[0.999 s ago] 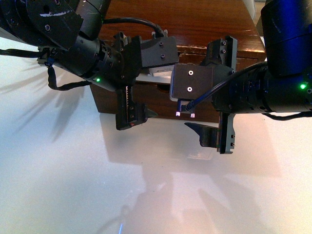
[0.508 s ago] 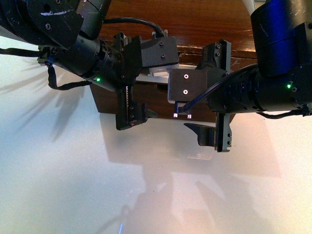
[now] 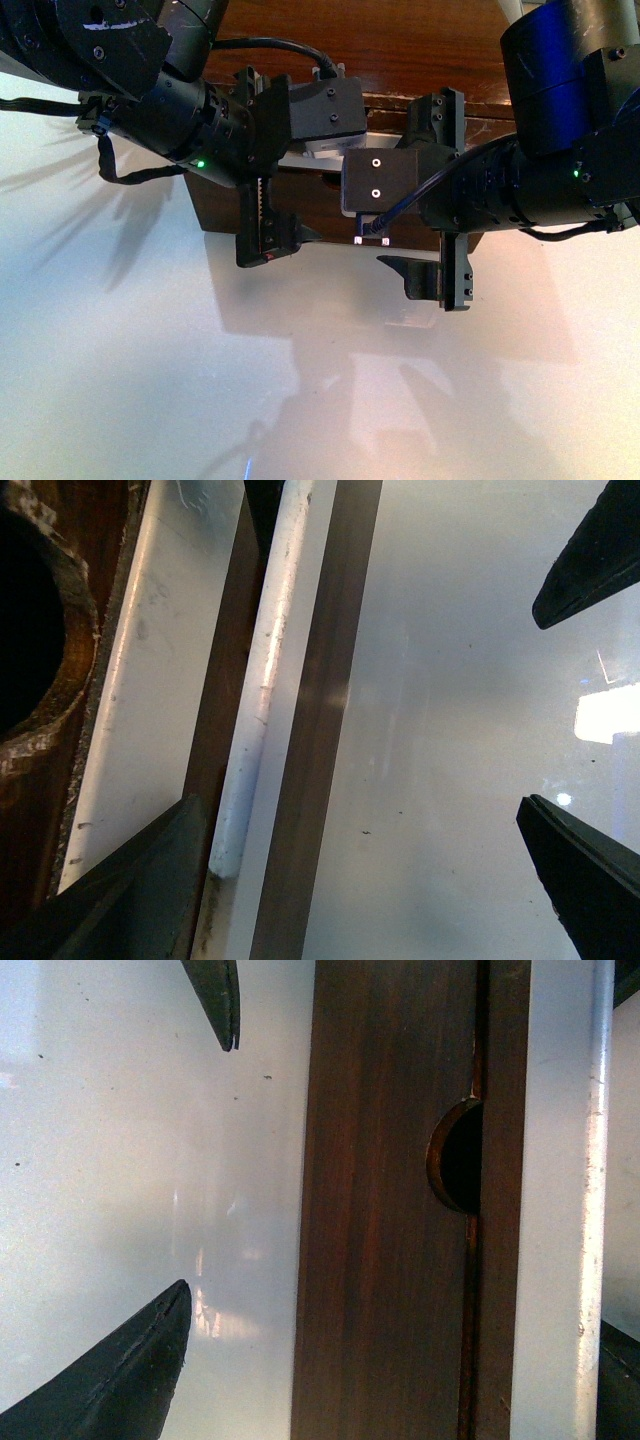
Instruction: Open drawer
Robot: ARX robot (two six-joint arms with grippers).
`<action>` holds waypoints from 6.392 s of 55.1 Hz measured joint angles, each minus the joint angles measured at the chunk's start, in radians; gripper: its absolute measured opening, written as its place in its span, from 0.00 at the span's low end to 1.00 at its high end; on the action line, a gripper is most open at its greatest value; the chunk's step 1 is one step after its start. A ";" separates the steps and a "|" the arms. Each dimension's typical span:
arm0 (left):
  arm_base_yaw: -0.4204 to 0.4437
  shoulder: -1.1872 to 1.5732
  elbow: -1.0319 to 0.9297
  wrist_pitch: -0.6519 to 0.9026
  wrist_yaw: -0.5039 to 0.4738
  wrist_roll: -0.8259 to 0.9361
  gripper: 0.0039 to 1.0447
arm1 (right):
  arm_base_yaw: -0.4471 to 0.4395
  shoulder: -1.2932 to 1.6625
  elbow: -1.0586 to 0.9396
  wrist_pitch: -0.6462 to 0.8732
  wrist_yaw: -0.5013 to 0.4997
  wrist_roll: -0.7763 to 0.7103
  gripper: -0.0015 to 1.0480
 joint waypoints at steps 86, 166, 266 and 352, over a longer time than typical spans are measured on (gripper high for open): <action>-0.017 -0.148 -0.319 0.177 0.031 -0.015 0.92 | 0.150 -0.125 -0.250 0.103 0.087 0.092 0.92; -0.018 -0.280 -0.470 0.217 0.037 -0.082 0.92 | 0.224 -0.192 -0.348 0.182 0.141 0.120 0.92; 0.571 -1.281 -0.992 0.627 -0.242 -1.107 0.48 | -0.364 -1.561 -0.820 0.040 0.277 1.262 0.56; 0.358 -2.047 -1.240 0.126 -0.446 -1.104 0.02 | -0.365 -2.091 -0.962 -0.328 0.278 1.305 0.02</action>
